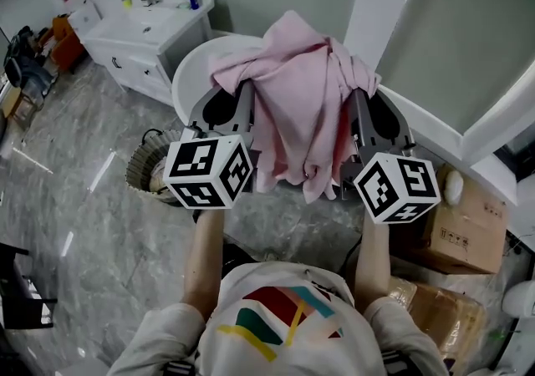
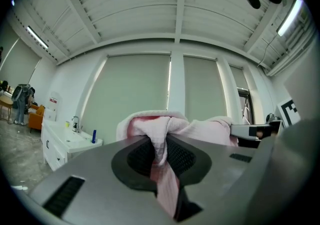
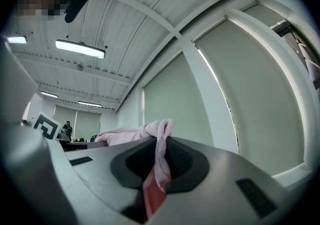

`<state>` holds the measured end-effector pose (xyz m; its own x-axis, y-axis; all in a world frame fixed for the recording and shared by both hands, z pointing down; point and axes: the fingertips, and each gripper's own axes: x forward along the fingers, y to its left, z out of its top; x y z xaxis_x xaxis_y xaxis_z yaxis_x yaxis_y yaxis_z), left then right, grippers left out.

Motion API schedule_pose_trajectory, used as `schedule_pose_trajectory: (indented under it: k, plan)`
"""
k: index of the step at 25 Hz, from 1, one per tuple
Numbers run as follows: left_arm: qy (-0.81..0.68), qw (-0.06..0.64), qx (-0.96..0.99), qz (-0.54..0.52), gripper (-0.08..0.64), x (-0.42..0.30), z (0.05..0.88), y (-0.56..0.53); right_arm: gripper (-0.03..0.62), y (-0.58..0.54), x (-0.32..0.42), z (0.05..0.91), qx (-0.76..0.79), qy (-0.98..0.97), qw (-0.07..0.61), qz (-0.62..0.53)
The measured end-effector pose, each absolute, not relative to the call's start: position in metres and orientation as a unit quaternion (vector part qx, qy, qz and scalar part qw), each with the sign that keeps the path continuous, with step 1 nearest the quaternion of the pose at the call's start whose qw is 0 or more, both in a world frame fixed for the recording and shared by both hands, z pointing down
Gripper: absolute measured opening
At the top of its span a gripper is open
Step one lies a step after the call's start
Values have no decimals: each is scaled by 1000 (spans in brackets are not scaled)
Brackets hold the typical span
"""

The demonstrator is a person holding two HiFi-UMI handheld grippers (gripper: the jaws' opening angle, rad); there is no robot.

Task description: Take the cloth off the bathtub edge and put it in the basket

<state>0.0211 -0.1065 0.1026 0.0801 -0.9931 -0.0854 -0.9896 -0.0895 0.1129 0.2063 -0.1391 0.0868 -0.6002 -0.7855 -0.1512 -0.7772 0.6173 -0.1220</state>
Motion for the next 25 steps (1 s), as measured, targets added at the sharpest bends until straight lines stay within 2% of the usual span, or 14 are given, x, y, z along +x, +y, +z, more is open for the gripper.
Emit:
schedule_pose_trajectory:
  k: [5, 11, 19, 25]
  plan:
    - [-679, 15, 731, -63, 64, 6, 112, -111, 52, -148, 190, 96, -427, 898, 99, -38]
    - [-694, 15, 717, -71, 64, -50, 105, -112, 52, -152, 134, 88, -405, 909, 96, -32]
    - [-714, -12, 697, -65, 64, -164, 92, -115, 52, -166, 18, 77, -375, 921, 107, -24]
    - [-731, -8, 680, -59, 64, -282, 82, -107, 52, -163, -102, 69, -356, 929, 93, -25]
